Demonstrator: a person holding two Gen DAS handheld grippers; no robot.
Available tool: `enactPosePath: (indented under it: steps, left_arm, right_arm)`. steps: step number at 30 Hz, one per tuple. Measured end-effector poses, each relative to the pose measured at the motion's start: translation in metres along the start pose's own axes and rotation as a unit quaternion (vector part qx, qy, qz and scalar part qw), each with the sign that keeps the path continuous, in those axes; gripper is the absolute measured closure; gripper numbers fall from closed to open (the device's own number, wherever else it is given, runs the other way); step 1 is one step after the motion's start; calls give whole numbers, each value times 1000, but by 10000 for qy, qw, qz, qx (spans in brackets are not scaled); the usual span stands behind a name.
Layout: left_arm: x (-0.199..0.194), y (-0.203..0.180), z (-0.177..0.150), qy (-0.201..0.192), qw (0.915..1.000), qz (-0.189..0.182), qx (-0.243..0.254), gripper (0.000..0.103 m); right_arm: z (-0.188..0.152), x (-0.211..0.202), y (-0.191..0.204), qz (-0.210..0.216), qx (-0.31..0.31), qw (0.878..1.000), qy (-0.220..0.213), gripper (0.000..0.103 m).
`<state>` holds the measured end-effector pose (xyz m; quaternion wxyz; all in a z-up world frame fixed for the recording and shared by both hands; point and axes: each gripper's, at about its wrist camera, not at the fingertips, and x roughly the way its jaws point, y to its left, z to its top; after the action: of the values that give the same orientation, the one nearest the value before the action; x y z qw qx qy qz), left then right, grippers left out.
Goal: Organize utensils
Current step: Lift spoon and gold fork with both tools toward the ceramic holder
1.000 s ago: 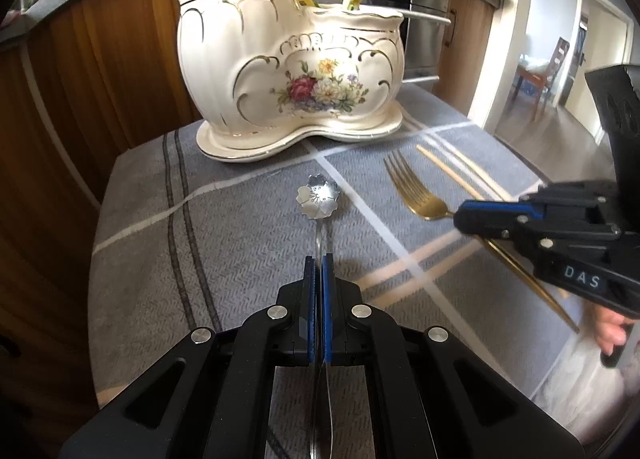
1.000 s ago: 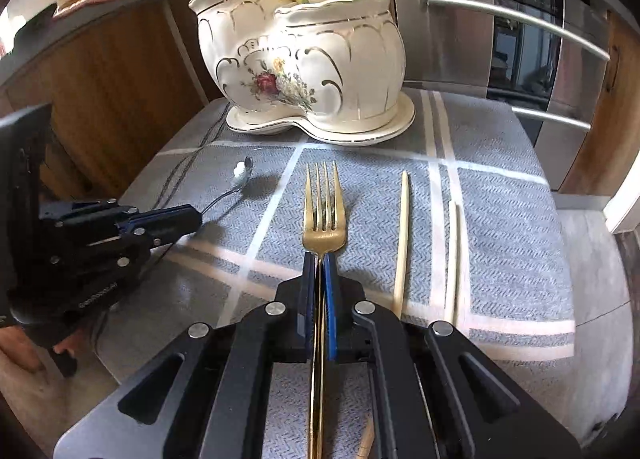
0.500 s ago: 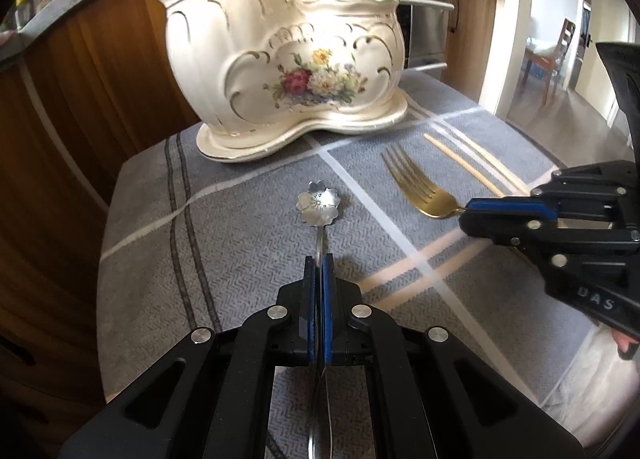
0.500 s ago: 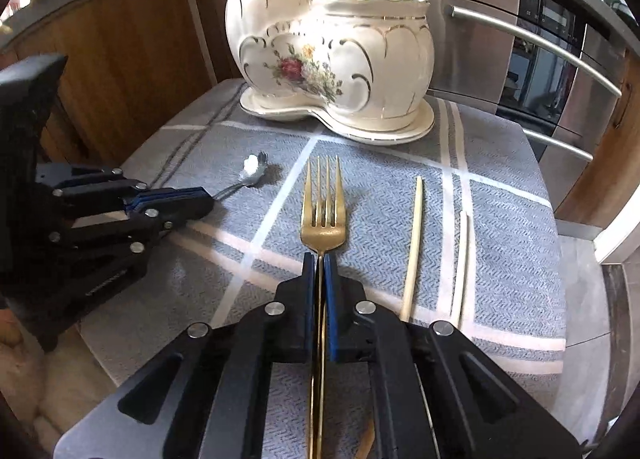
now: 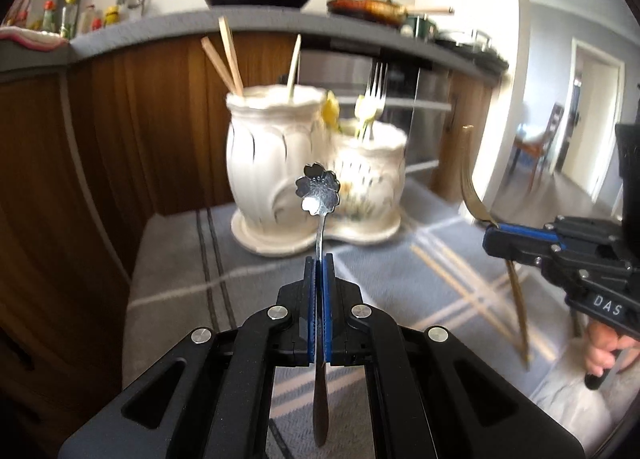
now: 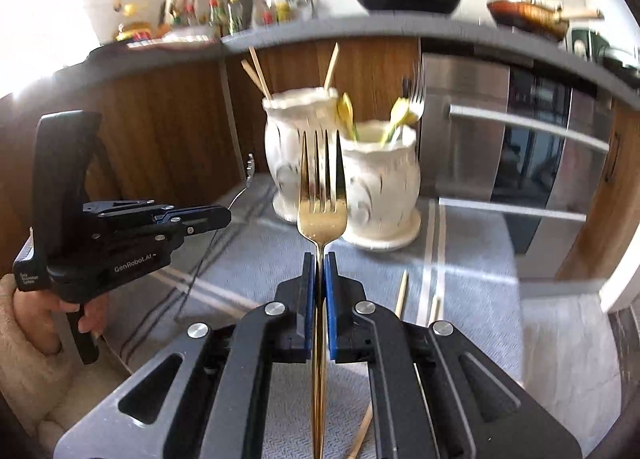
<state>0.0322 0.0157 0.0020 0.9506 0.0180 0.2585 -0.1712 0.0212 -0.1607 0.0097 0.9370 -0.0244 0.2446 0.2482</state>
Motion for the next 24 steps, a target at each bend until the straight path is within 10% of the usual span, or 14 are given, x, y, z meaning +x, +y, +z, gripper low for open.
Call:
enactPosePath:
  steps: [14,24]
  left_arm:
    - [-24,1,21,-862,9962,118,-69,101]
    - [-40,10,37,-1023,9946,31,-185,101]
  right_arm:
    - [33,-25,4,-120,-56,9909,-1340,98]
    - [70,-19,-10,-99,125,9899,-1405,98]
